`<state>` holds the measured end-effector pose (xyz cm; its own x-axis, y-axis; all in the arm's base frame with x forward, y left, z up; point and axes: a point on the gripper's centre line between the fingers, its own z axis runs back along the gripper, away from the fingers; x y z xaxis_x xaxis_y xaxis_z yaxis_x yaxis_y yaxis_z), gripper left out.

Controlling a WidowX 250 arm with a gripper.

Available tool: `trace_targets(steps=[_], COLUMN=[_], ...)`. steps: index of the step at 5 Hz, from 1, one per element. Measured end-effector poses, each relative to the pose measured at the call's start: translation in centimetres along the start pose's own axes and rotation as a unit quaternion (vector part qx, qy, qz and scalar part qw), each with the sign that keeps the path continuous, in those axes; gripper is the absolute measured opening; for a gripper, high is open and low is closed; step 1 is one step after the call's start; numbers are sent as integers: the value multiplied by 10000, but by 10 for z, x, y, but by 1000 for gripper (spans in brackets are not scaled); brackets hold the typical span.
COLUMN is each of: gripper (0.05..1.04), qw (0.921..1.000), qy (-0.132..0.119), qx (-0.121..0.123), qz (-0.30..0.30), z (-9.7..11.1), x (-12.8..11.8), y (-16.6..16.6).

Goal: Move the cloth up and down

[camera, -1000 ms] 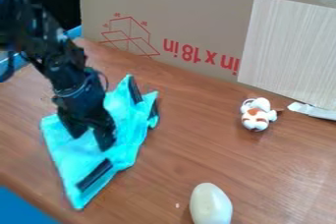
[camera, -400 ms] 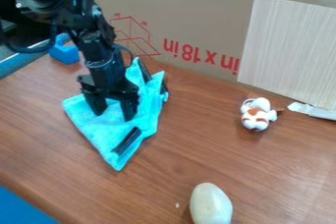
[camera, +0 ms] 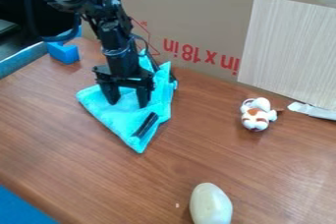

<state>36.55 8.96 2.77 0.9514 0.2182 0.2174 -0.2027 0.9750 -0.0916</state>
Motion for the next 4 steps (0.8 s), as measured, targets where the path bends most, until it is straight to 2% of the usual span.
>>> trace_targets(steps=[1, 3, 4], gripper=[999, 998, 999], qw=[9999, 9987, 9991], qy=[36, 433, 268], qx=[-20, -9, -46], qz=[99, 265, 321], z=[-1, 1, 29], x=[9, 0, -4], y=[-4, -4, -8])
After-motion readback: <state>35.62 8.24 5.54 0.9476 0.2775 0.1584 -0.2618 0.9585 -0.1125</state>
